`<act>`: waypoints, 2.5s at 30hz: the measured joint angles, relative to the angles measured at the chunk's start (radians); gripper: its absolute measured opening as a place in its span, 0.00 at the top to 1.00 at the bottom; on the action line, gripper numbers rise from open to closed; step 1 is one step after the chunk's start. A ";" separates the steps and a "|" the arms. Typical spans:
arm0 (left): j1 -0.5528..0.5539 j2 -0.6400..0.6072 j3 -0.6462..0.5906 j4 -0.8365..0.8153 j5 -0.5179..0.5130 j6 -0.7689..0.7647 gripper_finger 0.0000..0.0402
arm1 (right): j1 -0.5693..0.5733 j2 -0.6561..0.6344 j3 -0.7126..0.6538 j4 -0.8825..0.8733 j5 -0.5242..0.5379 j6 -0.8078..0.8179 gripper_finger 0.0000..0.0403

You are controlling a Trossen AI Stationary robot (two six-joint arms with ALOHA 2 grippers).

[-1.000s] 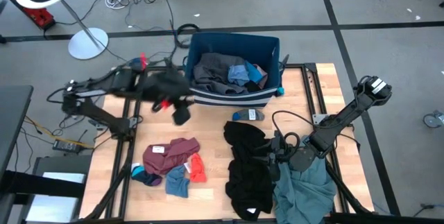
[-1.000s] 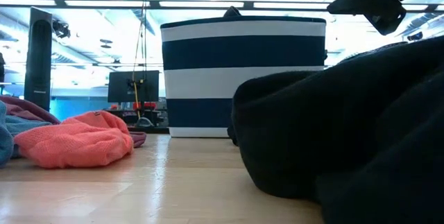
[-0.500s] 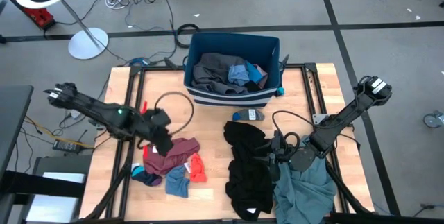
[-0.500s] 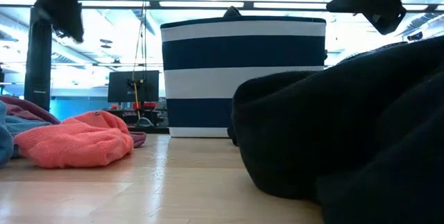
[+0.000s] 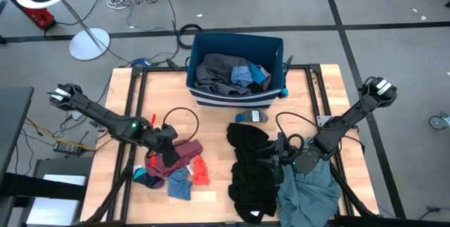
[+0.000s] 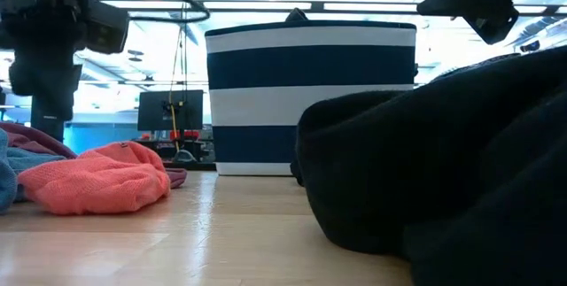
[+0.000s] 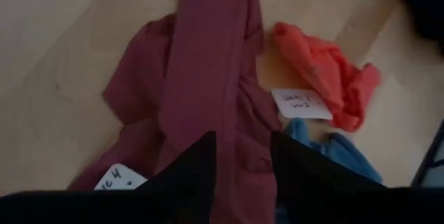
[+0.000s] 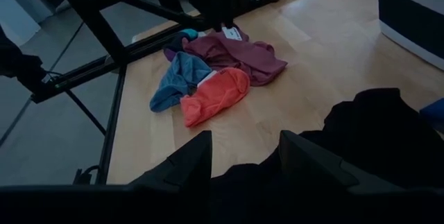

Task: Sort clothes
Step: Put the red boxer into the laundry organizer

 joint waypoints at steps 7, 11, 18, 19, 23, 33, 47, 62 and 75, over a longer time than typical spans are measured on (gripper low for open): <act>-0.001 0.070 -0.009 0.023 0.020 -0.007 0.65 | 0.000 0.000 0.000 -0.003 0.006 0.000 0.58; -0.001 0.132 -0.009 0.028 0.034 -0.006 0.65 | 0.000 0.000 0.000 -0.003 0.006 0.000 0.58; -0.001 0.250 -0.009 0.109 0.050 0.024 0.65 | 0.000 0.000 0.000 -0.004 0.006 0.000 0.58; -0.001 0.262 -0.009 0.122 0.050 0.024 0.65 | 0.000 0.000 0.000 -0.004 0.006 0.000 0.58; 0.000 0.319 -0.008 0.151 0.043 0.025 0.65 | 0.000 0.000 0.000 -0.004 0.007 0.000 0.58; 0.003 0.336 0.016 0.096 -0.006 0.029 0.97 | 0.000 0.000 0.000 0.001 0.007 0.000 0.58; 0.003 0.258 0.469 -0.531 -0.199 0.133 0.97 | 0.000 0.000 0.000 0.003 0.007 0.000 0.58; 0.081 0.256 1.096 -0.755 -0.524 0.386 0.97 | 0.000 0.000 0.000 0.003 0.008 0.000 0.58; 0.486 0.325 1.264 -0.296 -0.311 0.909 0.98 | -0.003 0.000 0.000 0.000 0.008 0.000 0.58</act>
